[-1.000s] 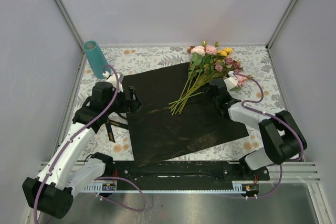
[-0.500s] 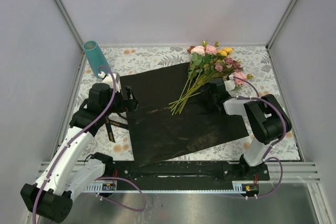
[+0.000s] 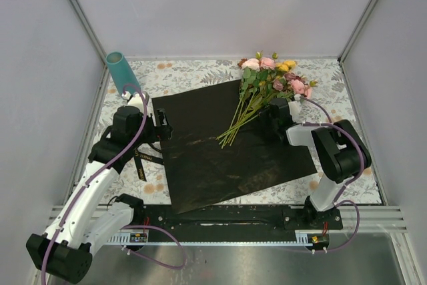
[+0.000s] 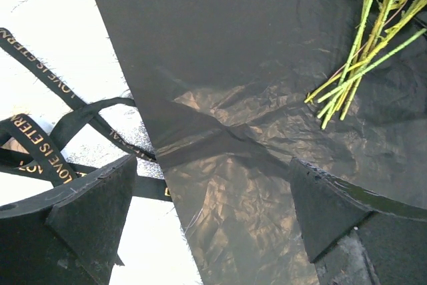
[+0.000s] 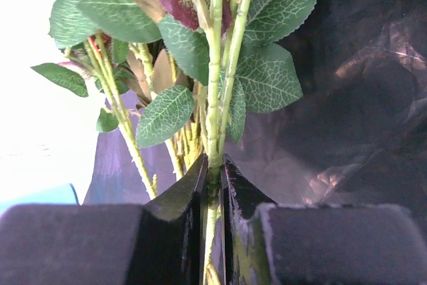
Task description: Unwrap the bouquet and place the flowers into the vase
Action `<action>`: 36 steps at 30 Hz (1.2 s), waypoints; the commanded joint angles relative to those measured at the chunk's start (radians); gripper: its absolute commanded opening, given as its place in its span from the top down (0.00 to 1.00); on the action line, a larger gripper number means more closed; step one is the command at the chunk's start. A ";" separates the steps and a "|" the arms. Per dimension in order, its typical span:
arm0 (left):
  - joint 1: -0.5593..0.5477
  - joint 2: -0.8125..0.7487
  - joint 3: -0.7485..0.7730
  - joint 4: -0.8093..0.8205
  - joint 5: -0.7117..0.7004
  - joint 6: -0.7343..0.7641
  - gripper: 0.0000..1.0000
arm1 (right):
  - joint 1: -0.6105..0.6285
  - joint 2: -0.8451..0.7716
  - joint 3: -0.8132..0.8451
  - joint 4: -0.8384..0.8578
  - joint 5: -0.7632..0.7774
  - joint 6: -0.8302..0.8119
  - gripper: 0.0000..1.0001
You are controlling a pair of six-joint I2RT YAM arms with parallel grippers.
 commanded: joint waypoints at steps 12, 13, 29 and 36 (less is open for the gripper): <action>0.006 -0.024 -0.001 0.051 0.095 0.033 0.03 | -0.006 -0.412 -0.090 -0.096 0.049 -0.274 0.92; 0.004 -0.034 -0.007 0.063 0.107 0.033 0.04 | -0.005 -0.438 -0.093 -0.100 0.031 -0.289 0.92; -0.005 0.000 0.031 0.302 0.637 -0.110 0.14 | 0.030 -0.584 -0.146 0.163 -0.843 -0.396 1.00; -0.134 0.067 0.059 0.429 0.672 -0.177 0.18 | 0.250 -0.575 -0.131 0.248 -0.887 -0.369 1.00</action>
